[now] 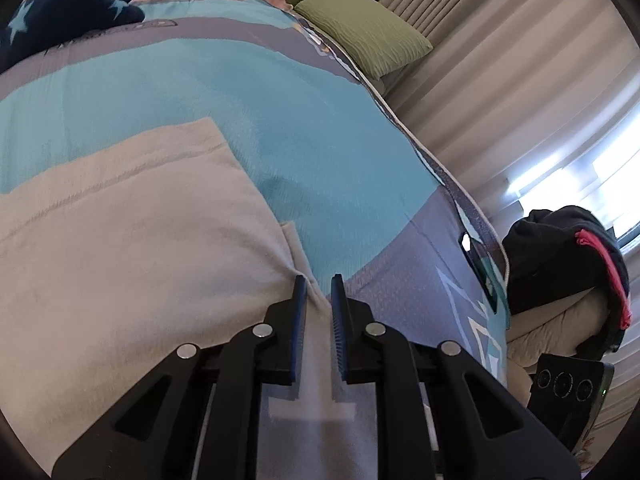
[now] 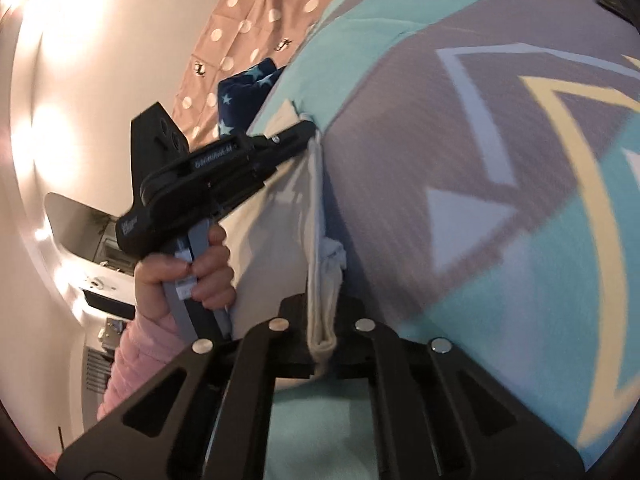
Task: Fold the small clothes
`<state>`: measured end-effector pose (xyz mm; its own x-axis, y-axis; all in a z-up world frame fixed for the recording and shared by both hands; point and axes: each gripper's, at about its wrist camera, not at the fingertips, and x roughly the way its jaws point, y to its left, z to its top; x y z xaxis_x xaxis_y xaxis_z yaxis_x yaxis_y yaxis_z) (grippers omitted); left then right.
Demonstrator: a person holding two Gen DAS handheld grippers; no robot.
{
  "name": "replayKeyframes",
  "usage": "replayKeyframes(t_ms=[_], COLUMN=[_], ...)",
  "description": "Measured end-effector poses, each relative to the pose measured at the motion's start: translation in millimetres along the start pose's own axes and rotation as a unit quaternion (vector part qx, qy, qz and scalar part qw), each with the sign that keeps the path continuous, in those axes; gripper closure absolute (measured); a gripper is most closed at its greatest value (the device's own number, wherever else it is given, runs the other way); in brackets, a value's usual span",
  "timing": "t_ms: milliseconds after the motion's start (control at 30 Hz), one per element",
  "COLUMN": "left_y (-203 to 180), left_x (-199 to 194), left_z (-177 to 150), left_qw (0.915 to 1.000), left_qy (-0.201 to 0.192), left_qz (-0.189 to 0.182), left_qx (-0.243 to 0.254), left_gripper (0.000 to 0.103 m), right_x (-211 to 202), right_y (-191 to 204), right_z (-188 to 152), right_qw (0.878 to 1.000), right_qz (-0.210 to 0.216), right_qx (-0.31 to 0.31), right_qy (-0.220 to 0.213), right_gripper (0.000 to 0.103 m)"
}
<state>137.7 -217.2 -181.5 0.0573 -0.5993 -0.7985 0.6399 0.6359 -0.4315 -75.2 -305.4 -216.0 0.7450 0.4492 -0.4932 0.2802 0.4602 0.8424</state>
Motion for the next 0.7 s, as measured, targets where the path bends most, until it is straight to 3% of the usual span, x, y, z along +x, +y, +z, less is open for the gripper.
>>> replayKeyframes(t_ms=[233, 333, 367, 467, 500, 600, 700], left_y=[-8, -18, -21, -27, -24, -5, 34], left_x=[11, -7, -21, -75, -107, -174, -253], left_z=[6, 4, 2, -13, -26, -63, -126], left_qw=[0.9998, 0.9991, 0.9982, 0.9926, 0.9893, 0.9839, 0.9651], left_qy=[-0.018, -0.027, -0.036, -0.085, -0.11, -0.158, -0.231], left_qz=[0.004, 0.028, 0.041, 0.072, 0.084, 0.081, 0.116], left_qx=[-0.004, 0.018, 0.025, 0.048, 0.047, 0.014, -0.043], left_gripper=[0.088, 0.087, 0.084, 0.057, 0.054, 0.049, 0.045], right_x=[-1, -14, -21, -48, -55, -57, -29], right_y=[1, -5, -5, 1, 5, 29, 90], right_z=[1, 4, 5, 10, 12, 11, -11], right_qw=[1.0, 1.0, 1.0, 0.992, 0.988, 0.982, 0.962], right_qz=[-0.007, -0.014, -0.028, -0.102, -0.125, -0.132, -0.114], right_qx=[0.004, 0.005, -0.002, -0.041, -0.051, -0.104, -0.243], right_qy=[0.023, 0.021, 0.008, -0.06, -0.078, -0.087, -0.054], right_gripper=[0.099, 0.095, 0.092, 0.078, 0.072, 0.071, 0.07])
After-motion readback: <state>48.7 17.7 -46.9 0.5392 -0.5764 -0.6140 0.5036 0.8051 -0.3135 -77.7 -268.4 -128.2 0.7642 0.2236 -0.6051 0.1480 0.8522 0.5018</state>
